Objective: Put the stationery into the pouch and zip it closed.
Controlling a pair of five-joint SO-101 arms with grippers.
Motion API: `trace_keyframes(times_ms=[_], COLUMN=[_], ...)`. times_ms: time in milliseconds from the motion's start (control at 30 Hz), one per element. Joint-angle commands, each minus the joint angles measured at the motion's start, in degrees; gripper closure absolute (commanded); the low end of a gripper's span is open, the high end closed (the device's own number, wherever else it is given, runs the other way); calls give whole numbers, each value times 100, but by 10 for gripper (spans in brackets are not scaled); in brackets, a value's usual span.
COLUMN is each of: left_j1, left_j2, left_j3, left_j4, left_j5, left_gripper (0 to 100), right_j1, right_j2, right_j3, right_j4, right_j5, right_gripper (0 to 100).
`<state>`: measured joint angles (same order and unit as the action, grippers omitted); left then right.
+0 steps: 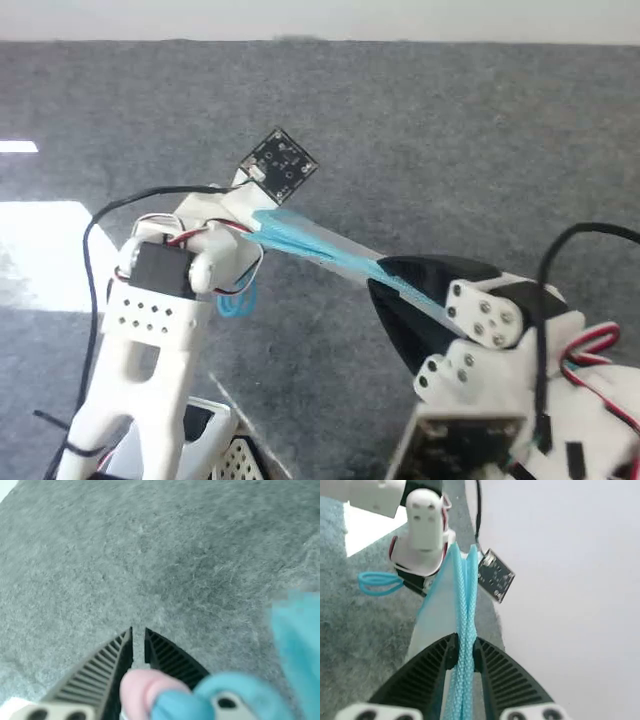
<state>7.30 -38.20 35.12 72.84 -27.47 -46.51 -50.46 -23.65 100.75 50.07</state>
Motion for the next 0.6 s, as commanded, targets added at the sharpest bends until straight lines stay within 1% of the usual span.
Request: trace_keyframes(times_ms=[0, 233, 333, 400, 467, 567], left_j1=[62, 97, 97, 97, 88, 70], left_j2=[105, 1284, 1310, 1248, 1090, 712], left_j3=[259, 365, 365, 303, 251, 57], left_j4=[-299, -615, -703, -712, -686, -325], left_j5=[-62, -79, -79, -79, -62, -44], left_gripper=[964, 965, 965, 965, 965, 965], right_j1=[-84, -75, -40, 277, 804, 1648], right_j2=[-13, 444, 523, 637, 822, 1358], right_j3=[-721, -1196, -1178, -1099, -826, 0], right_j4=[207, 215, 215, 215, 207, 119], right_j5=[-141, -229, -211, -211, -114, 114], right_gripper=[990, 990, 990, 990, 990, 990])
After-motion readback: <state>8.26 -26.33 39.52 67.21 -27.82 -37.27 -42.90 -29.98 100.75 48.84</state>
